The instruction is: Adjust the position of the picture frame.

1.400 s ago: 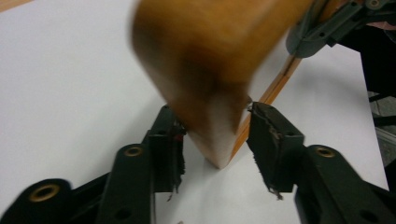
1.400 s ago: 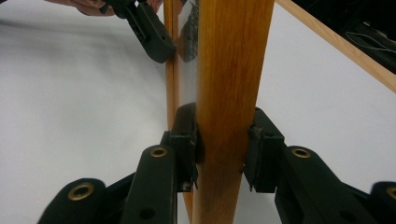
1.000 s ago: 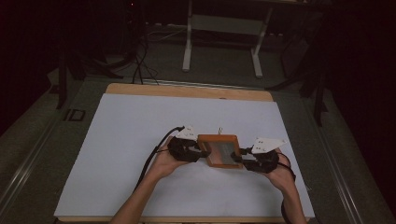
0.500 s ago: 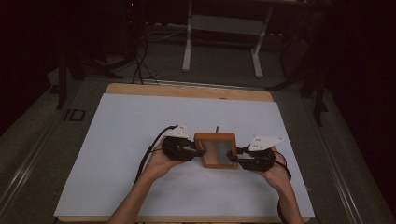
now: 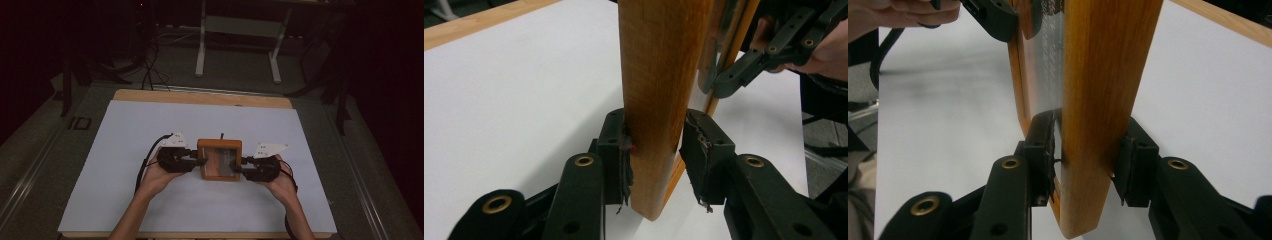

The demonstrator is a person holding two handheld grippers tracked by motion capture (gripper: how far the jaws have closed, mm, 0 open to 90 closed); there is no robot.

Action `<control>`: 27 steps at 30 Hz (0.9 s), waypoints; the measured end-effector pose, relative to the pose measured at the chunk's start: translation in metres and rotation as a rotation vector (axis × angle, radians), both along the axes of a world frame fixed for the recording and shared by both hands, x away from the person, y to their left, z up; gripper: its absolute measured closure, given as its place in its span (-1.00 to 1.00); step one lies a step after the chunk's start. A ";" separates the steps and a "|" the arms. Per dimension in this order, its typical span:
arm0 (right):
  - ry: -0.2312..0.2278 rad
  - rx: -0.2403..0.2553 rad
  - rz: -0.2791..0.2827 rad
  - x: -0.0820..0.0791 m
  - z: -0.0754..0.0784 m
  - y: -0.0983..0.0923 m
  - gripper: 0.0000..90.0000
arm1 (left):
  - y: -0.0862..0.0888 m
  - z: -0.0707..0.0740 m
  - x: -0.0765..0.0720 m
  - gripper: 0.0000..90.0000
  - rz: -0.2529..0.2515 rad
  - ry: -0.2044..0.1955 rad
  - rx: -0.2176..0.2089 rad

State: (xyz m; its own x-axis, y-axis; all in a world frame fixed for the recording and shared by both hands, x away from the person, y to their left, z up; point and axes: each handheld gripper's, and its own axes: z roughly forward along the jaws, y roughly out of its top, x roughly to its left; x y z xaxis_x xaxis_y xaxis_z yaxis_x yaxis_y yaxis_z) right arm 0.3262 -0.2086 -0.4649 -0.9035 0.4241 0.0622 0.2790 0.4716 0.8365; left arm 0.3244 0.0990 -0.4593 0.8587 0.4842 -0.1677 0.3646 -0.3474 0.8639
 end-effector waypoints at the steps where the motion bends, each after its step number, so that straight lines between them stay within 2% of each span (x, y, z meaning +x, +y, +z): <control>1: 0.005 0.001 -0.001 0.000 0.000 0.002 0.42 | 0.002 0.000 -0.001 0.43 0.005 0.000 -0.002; 11: 0.046 0.021 -0.025 0.001 -0.005 0.017 0.39 | 0.013 -0.001 -0.005 0.42 0.061 0.022 -0.017; 16: 0.081 0.033 -0.024 0.002 -0.009 0.022 0.38 | 0.019 -0.004 -0.008 0.42 0.089 0.058 -0.025; 22: 0.128 0.052 -0.019 0.003 -0.016 0.029 0.38 | 0.025 -0.007 -0.012 0.42 0.116 0.084 -0.026; 27: 0.182 0.077 -0.014 0.004 -0.022 0.033 0.38 | 0.031 -0.011 -0.013 0.43 0.135 0.132 -0.060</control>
